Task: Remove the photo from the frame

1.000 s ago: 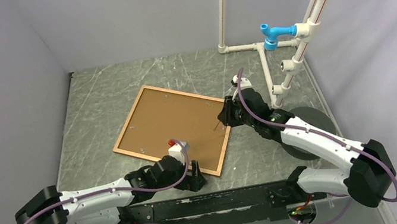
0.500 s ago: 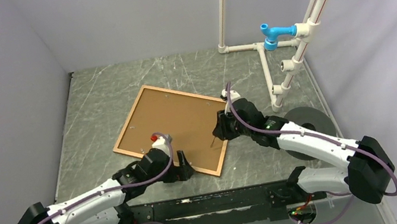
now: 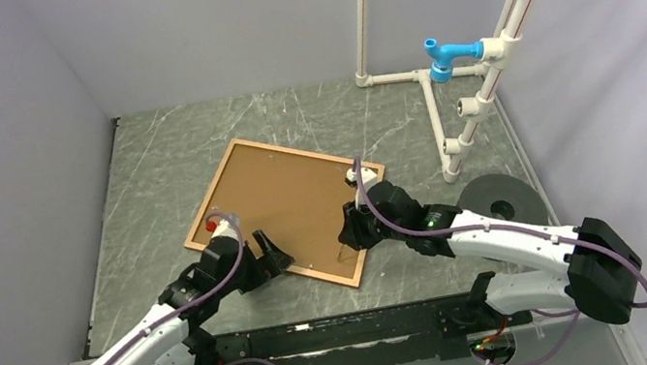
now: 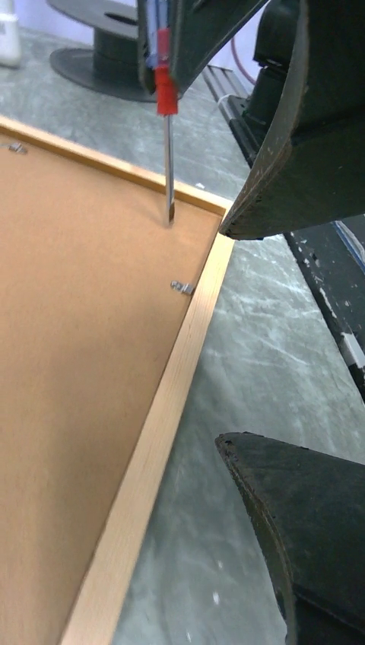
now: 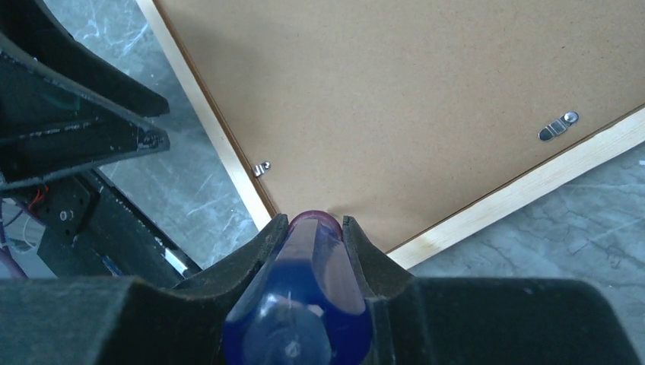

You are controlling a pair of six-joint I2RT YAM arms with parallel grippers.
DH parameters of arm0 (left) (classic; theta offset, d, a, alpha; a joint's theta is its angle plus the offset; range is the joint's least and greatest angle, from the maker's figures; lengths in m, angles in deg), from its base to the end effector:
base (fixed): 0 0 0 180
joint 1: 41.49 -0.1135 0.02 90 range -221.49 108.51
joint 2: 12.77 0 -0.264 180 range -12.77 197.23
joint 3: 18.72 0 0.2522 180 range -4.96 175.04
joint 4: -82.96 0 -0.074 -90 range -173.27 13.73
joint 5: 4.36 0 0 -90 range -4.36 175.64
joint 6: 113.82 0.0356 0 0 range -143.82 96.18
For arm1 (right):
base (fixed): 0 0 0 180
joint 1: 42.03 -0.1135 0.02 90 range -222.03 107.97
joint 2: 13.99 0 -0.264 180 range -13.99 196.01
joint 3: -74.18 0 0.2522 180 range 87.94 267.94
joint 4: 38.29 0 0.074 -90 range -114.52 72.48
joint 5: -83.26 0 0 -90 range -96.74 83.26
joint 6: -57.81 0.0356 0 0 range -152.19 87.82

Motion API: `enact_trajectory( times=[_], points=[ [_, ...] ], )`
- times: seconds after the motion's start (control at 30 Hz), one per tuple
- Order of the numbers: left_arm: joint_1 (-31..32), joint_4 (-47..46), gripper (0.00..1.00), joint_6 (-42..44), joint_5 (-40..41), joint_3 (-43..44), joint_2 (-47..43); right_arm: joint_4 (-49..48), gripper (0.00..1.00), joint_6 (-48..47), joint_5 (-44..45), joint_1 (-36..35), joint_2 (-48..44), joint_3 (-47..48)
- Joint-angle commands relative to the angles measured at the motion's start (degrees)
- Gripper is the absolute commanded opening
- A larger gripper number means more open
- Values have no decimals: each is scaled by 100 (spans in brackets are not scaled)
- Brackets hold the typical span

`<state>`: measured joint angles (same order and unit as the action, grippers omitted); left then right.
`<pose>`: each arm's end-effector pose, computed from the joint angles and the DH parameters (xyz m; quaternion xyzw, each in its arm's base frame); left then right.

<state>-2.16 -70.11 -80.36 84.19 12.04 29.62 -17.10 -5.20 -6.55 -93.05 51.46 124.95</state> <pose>0.1214 -0.1007 0.1723 -0.1294 0.8915 -0.3298 0.2823 0.1530 0.1889 0.2255 -0.1846 0.8711 0.2852 0.3545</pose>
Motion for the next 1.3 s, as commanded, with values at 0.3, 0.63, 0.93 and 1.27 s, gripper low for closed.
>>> enact_trajectory(
  times=[0.3,0.63,0.93,1.27],
  points=[
    [-792,835,94,-121,128,383,-7,-1019,0,-123,-32,-150,-223,-202],
    [-1151,971,95,11,128,453,130,-876,0,-324,298,-440,701,658],
    [-1244,735,95,-165,-38,283,241,-574,0,-586,771,-1017,1484,1423],
    [-1254,695,92,-879,131,316,1020,-372,0,-699,515,-1305,1721,1398]
  ],
)
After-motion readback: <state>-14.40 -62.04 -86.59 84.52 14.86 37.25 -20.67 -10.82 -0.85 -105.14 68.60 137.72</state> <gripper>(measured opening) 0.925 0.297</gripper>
